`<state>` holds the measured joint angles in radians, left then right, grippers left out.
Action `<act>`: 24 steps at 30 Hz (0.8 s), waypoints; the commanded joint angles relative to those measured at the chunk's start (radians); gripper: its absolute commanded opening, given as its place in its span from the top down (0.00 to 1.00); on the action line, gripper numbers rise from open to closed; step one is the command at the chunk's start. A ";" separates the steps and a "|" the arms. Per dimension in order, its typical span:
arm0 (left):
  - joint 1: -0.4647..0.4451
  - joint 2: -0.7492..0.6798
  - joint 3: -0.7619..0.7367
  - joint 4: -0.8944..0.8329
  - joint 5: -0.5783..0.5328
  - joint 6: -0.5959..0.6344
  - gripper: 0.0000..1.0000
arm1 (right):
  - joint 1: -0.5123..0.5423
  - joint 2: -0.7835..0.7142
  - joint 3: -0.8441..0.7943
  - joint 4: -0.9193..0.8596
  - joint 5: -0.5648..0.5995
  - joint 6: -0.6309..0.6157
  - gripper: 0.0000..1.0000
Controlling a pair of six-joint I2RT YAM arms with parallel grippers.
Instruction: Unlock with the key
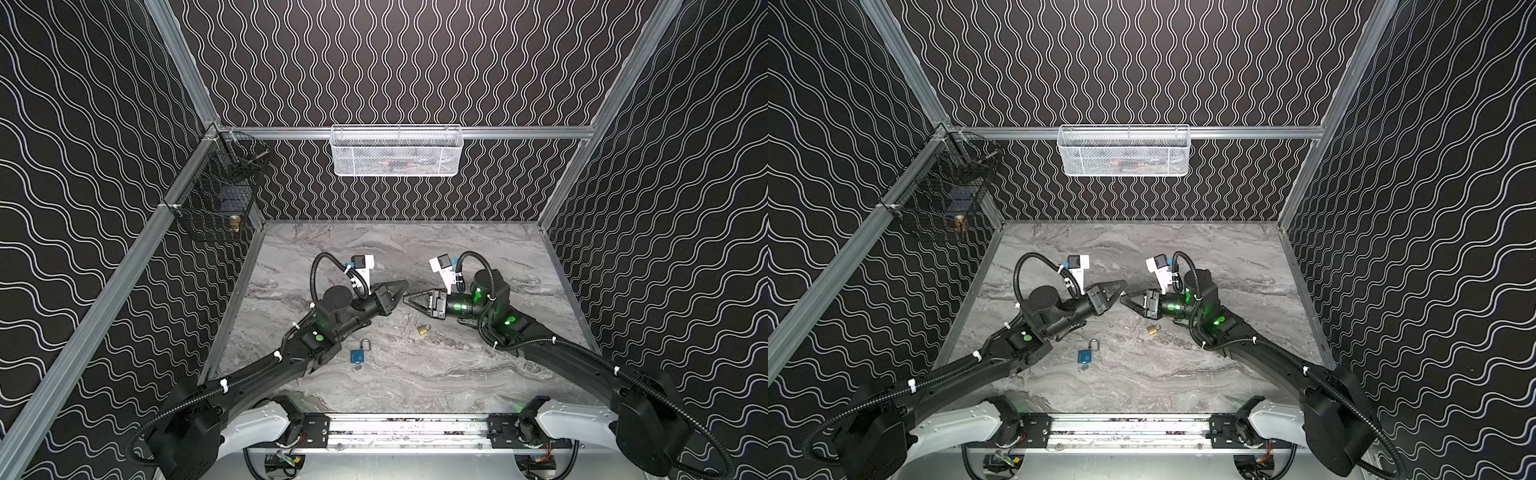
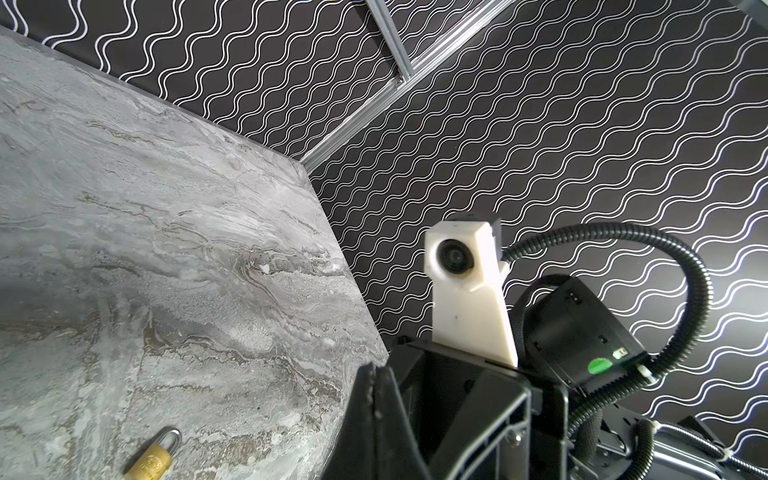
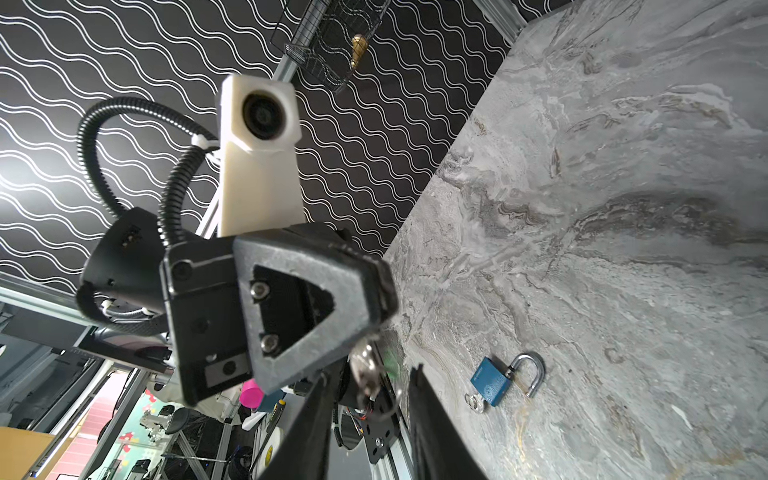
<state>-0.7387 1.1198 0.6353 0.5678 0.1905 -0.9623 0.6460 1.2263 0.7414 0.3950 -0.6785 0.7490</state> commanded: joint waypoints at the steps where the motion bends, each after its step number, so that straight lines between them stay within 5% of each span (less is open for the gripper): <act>1: 0.001 0.004 0.006 0.064 0.014 0.017 1.00 | 0.000 0.010 0.001 0.081 -0.023 0.029 0.69; 24: 0.001 -0.009 0.007 0.059 0.026 0.028 1.00 | 0.000 0.014 -0.005 0.142 -0.041 0.059 0.96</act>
<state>-0.7387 1.1160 0.6365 0.5896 0.2111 -0.9607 0.6460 1.2465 0.7391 0.4816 -0.7197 0.8040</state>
